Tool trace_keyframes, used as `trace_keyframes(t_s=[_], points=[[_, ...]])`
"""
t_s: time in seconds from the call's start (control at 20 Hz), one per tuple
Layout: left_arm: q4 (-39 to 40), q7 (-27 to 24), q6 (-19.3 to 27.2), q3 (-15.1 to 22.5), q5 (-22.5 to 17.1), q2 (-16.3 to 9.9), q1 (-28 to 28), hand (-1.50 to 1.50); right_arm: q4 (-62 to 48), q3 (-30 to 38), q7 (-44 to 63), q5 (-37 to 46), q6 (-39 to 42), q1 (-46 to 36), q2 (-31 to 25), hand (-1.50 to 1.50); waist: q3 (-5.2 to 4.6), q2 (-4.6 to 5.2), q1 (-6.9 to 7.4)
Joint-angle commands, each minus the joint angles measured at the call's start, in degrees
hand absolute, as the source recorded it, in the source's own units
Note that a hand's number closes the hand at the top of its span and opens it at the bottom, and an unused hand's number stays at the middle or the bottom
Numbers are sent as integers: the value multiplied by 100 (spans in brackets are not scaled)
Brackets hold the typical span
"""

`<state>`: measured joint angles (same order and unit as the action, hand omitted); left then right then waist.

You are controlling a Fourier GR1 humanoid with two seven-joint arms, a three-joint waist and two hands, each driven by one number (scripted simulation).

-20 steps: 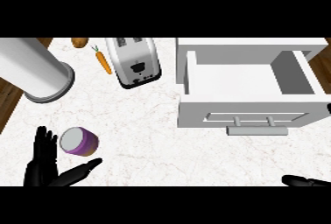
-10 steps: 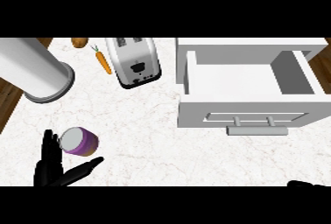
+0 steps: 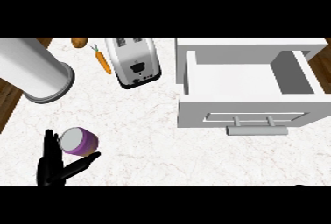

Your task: Pick up the can, place it into the drawer and close the drawer

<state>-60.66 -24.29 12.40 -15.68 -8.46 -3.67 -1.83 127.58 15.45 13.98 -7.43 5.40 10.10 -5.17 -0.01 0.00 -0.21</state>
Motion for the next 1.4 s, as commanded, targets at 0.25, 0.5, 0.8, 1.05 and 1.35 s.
trace_keyframes(t_s=[0.25,0.5,0.8,1.05,1.35], points=[[1514,-817,-323,-235,-234,-285,821,-150,241,-222,240,245,2,-44,226,-150,-2,1,0],[2459,-1235,-684,-301,-232,-576,1286,-150,-244,-48,206,342,-170,-638,68,-150,-3,8,4],[2481,-1049,-768,4,-133,-432,1693,-150,-418,417,-51,-116,213,-421,-129,-150,0,4,-6],[2764,-1083,-1393,-87,-394,-656,1820,150,-166,110,199,163,12,-547,39,-150,-1,3,2],[3156,-1689,-1338,58,-289,-367,2043,150,68,51,471,335,-182,-652,56,-150,-2,3,-5]])
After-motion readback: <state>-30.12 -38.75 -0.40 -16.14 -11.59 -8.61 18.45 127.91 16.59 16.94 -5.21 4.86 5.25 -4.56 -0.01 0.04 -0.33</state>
